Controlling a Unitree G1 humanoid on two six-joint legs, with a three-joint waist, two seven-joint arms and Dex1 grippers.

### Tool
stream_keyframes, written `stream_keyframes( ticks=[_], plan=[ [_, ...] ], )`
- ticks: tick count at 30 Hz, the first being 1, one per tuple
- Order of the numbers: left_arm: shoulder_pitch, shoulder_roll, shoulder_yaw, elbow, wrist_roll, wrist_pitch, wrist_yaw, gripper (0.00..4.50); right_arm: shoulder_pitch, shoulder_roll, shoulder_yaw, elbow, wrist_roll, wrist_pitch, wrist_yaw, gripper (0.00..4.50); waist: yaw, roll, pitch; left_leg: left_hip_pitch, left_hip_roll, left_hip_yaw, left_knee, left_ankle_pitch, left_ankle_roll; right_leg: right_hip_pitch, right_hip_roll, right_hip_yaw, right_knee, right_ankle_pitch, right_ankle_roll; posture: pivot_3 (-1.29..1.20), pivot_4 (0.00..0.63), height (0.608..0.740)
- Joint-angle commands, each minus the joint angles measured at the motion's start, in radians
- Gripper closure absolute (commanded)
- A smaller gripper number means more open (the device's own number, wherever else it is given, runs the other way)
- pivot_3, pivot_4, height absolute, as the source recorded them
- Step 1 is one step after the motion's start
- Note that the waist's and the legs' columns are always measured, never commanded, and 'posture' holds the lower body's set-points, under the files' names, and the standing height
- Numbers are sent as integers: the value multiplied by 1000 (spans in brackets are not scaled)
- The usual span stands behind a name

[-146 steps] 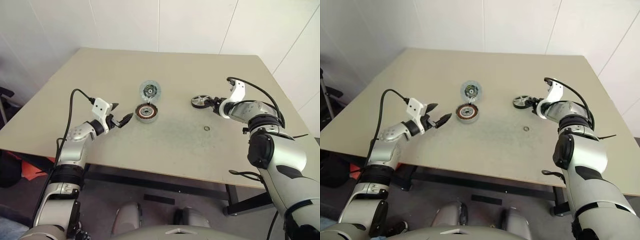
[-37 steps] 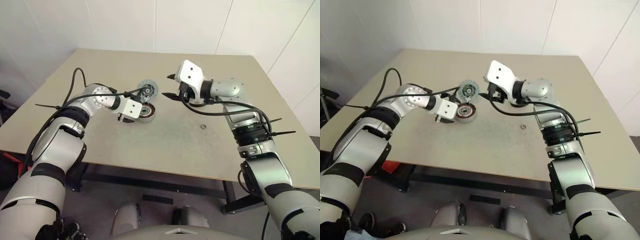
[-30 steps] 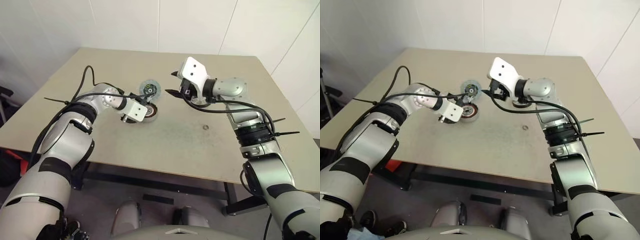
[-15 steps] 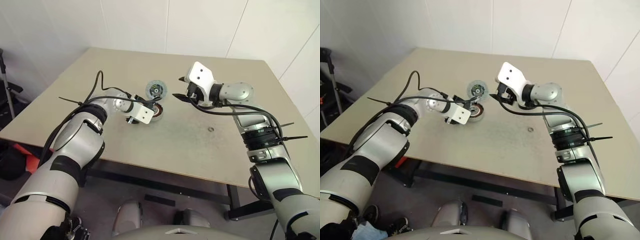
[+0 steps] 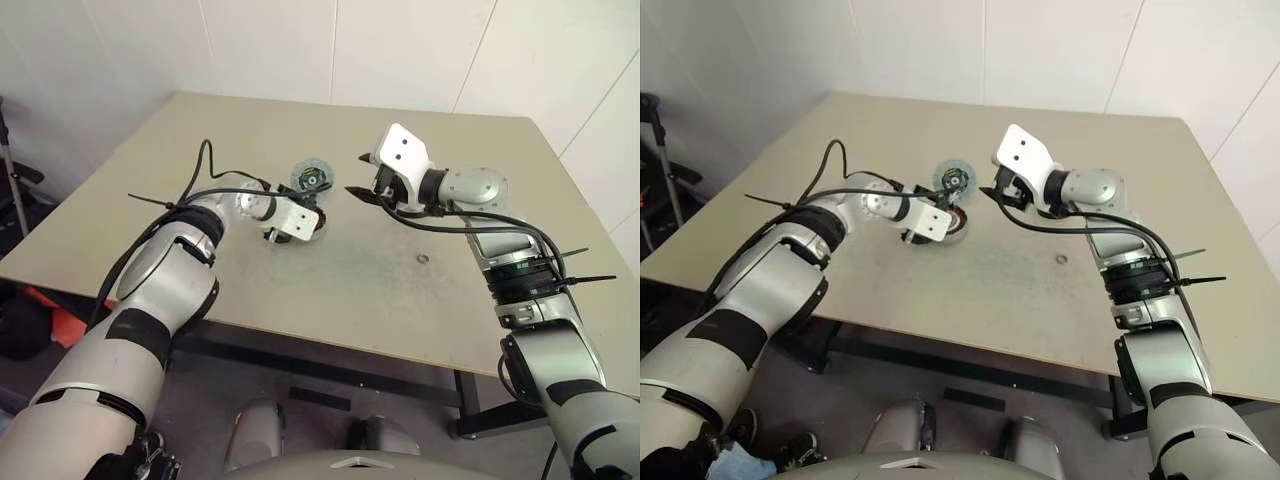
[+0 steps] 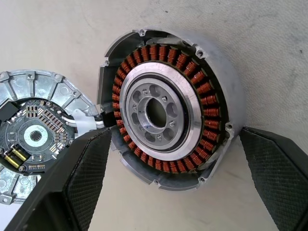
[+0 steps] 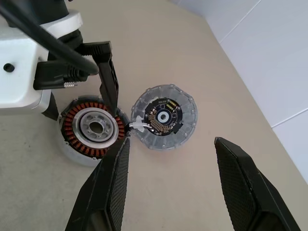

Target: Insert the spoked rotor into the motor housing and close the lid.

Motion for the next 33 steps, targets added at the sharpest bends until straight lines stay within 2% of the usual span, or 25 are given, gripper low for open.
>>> stream_keyframes(
  ticks=[1,3,8,20,28,33],
  plan=[
    [-74,21,23,-11,-24,-40,-67,0,-20,-5,-16,-37,9,-9,-16,1332,0,0,0,0,0,0,0,0,0,0,0,0,0,0,0,0,0,740],
    [-89,23,17,-13,-21,-58,-96,0,-23,-4,-15,-34,10,-11,-18,1332,0,0,0,0,0,0,0,0,0,0,0,0,0,0,0,0,0,740],
    [-108,22,5,-8,-11,-75,-154,1161,-28,2,-20,-34,16,-15,-26,1294,0,0,0,1,0,0,0,0,0,1,0,0,0,0,0,0,0,740],
    [-143,13,-20,0,12,-69,-336,1161,-32,0,-23,-20,19,-25,-33,1294,-2,0,0,1,0,0,0,0,0,1,0,0,-1,0,0,0,0,740],
    [-151,-18,-72,17,71,-23,-305,1161,-32,0,-22,-15,17,-35,-38,1294,-3,0,0,1,0,0,0,0,0,1,0,0,-1,0,0,0,0,740],
    [-149,-55,-86,28,94,34,-228,1161,-29,0,-19,-21,17,-35,-38,1294,-3,0,0,1,0,0,0,0,0,1,0,0,-1,0,0,0,0,740]
  ],
)
